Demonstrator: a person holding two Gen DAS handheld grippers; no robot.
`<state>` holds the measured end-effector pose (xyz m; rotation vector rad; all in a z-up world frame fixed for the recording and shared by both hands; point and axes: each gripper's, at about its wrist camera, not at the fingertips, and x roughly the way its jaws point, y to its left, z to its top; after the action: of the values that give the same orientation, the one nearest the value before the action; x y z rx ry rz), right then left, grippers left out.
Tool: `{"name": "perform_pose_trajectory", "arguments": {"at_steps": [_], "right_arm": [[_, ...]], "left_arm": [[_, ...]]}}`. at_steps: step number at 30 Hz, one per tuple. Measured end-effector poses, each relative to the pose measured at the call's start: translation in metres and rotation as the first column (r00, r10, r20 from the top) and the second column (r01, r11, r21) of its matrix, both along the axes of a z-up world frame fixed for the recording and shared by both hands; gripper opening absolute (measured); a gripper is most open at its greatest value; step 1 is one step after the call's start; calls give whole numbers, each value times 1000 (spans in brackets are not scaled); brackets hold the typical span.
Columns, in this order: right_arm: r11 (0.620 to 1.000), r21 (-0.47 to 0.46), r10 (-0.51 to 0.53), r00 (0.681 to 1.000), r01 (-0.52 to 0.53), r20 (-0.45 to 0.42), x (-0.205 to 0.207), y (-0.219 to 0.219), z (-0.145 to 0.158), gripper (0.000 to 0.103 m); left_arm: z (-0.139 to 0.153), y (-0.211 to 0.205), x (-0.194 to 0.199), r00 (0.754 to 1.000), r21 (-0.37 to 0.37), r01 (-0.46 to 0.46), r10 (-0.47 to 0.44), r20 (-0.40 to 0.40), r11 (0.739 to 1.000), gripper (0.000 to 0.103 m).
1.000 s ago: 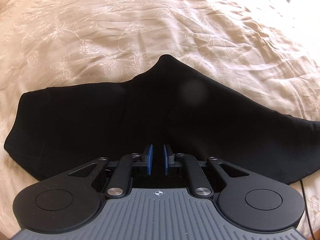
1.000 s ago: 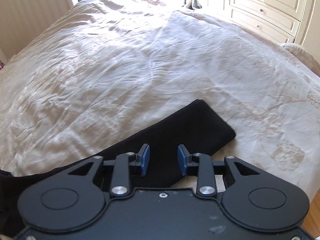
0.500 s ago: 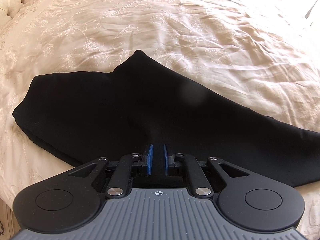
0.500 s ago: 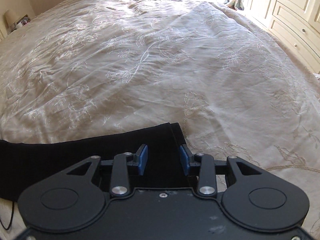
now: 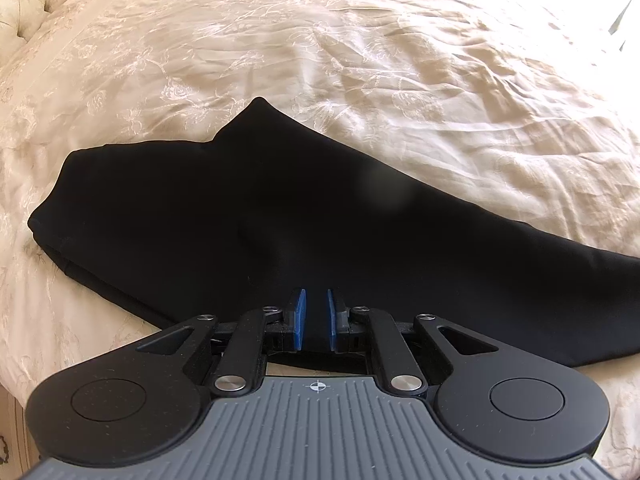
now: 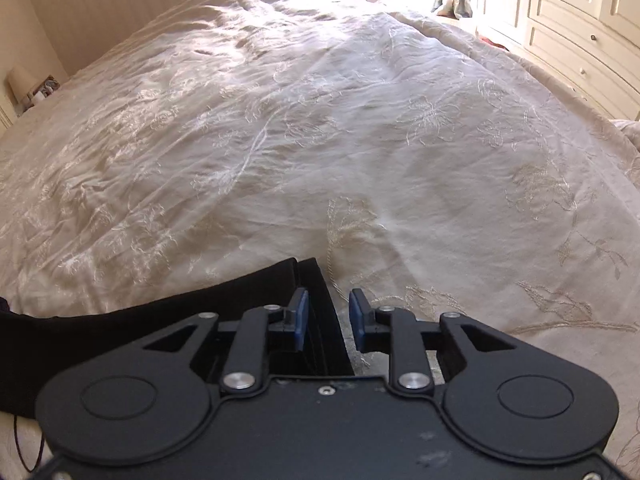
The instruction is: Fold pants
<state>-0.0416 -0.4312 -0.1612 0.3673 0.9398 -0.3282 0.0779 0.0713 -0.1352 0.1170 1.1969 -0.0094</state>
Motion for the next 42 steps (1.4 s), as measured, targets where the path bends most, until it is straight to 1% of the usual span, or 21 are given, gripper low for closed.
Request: {"name": "perform_pose_trajectory", "arguments": {"at_steps": [2,6,8,11,12,15,18,21,22,23,24,25,27,29,31,32,33,35,37,39,42], "right_arm": [[999,10,40,999,-40,12,3,2,1,32],[997,19,79,997,-79,-14,15,7,-5,33],[998,-18,59,998,-59,-17,15,9,-3,33],[993,-121,-16,1000,17,3,9,10,7,35],[993,-118,-20,1000,23,23,6,9,9,35],[996,-69,51,998,-48,44,9,13,14,35],[991,-84,101,995,-102,-15,18,21,5,34],[989,-64,124,986,-131,-108,27,26,-14,35],[987,-68,138,981,-148,-137,28,28,-17,26],[980,-78,168,973,-182,-157,29,32,-19,12],[975,-76,195,969,-208,-152,27,35,-18,10],[973,-99,190,970,-207,-155,26,37,-16,10],[980,-123,132,976,-154,-173,24,31,-17,10],[991,-85,88,979,-105,-181,22,23,-23,11],[993,-54,93,985,-102,-145,21,19,-19,23],[994,-52,91,989,-98,-117,19,18,-16,27],[995,-45,85,992,-89,-91,18,14,-14,41],[997,-13,69,995,-70,-79,19,5,-15,43],[996,56,72,990,-66,-118,23,-7,-23,44],[992,97,96,984,-82,-152,28,-12,-33,45],[984,163,99,985,-76,-143,28,-19,-41,51]], "left_arm": [[0,0,0,1000,0,5,-5,0,1000,11],[5,0,-1,1000,-4,7,-7,14,1000,11],[6,0,-2,1000,-6,8,-8,16,1000,11],[4,0,-3,1000,-8,8,-8,9,1000,11],[3,0,-2,1000,-10,6,-6,5,1000,11],[1,-1,-1,1000,-23,-1,1,-7,1000,11],[0,-4,0,1000,-30,5,-5,-8,1000,11],[1,-7,2,1000,-31,17,-18,-7,999,11],[1,-8,2,1000,-32,19,-19,-7,999,11],[1,-8,2,1000,-33,19,-19,-6,999,11],[1,-8,2,1000,-36,16,-16,-6,999,11],[1,-7,2,1000,-39,13,-13,-8,999,11],[0,-7,1,1000,-41,9,-10,-16,999,11],[0,-6,1,1000,-38,10,-10,-18,999,11],[0,-4,0,1000,-37,6,-7,-19,999,11],[0,-3,-1,1000,-36,3,-4,-21,999,11],[0,-2,-1,1000,-34,-1,0,-24,999,11],[0,0,-1,1000,-32,-6,5,-28,999,11],[2,2,-2,1000,-28,-12,12,-25,1000,11],[3,4,-2,1000,-29,-22,21,-20,999,11],[4,7,-3,999,-28,-30,29,-17,999,11]]}}
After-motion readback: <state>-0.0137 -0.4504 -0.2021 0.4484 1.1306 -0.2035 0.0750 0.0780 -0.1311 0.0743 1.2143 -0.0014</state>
